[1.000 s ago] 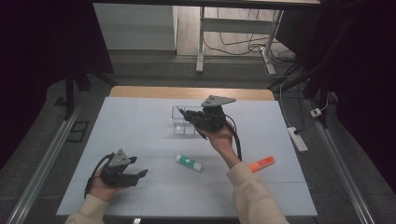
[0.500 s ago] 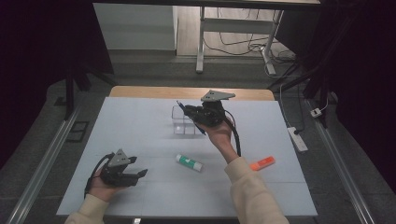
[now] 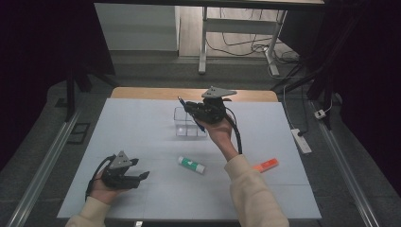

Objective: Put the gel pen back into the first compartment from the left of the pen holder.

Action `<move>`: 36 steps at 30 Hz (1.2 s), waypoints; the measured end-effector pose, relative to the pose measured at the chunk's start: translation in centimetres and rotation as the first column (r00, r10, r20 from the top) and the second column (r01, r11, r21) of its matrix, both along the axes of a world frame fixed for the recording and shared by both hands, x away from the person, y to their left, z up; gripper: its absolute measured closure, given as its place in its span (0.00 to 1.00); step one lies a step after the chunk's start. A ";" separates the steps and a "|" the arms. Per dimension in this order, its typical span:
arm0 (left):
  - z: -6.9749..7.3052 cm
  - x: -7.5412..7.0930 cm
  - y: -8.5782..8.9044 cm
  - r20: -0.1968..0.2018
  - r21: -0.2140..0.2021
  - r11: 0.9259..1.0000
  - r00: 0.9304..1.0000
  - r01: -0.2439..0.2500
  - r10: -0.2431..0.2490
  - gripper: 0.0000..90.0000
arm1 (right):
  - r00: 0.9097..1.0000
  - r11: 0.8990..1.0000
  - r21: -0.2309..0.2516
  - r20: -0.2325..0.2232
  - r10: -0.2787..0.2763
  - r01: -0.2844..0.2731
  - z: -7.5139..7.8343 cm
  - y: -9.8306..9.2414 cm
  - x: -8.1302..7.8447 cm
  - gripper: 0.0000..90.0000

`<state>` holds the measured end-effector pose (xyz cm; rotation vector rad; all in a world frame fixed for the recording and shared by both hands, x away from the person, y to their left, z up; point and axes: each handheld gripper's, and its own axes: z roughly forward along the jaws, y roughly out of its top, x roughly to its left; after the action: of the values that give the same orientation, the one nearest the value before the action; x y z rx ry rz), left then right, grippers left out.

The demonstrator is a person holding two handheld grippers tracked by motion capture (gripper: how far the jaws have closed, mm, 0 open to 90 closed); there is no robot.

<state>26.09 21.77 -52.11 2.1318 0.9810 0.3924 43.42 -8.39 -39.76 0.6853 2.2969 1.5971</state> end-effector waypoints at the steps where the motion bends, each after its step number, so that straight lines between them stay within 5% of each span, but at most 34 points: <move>1: 0.0 0.0 0.0 0.000 0.000 1.000 1.000 0.000 0.000 0.36 | 1.000 1.000 -0.001 0.001 -0.002 0.002 0.0 0.0 0.1 0.88; 36: -0.1 0.2 0.2 -0.003 -0.014 1.000 1.000 0.005 -0.005 0.36 | 0.998 0.997 0.049 -0.015 -0.054 0.054 -0.9 3.9 4.4 0.88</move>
<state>26.26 21.98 -52.19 2.1229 0.9774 0.3787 47.83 -4.50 -40.65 0.7658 2.2353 1.6351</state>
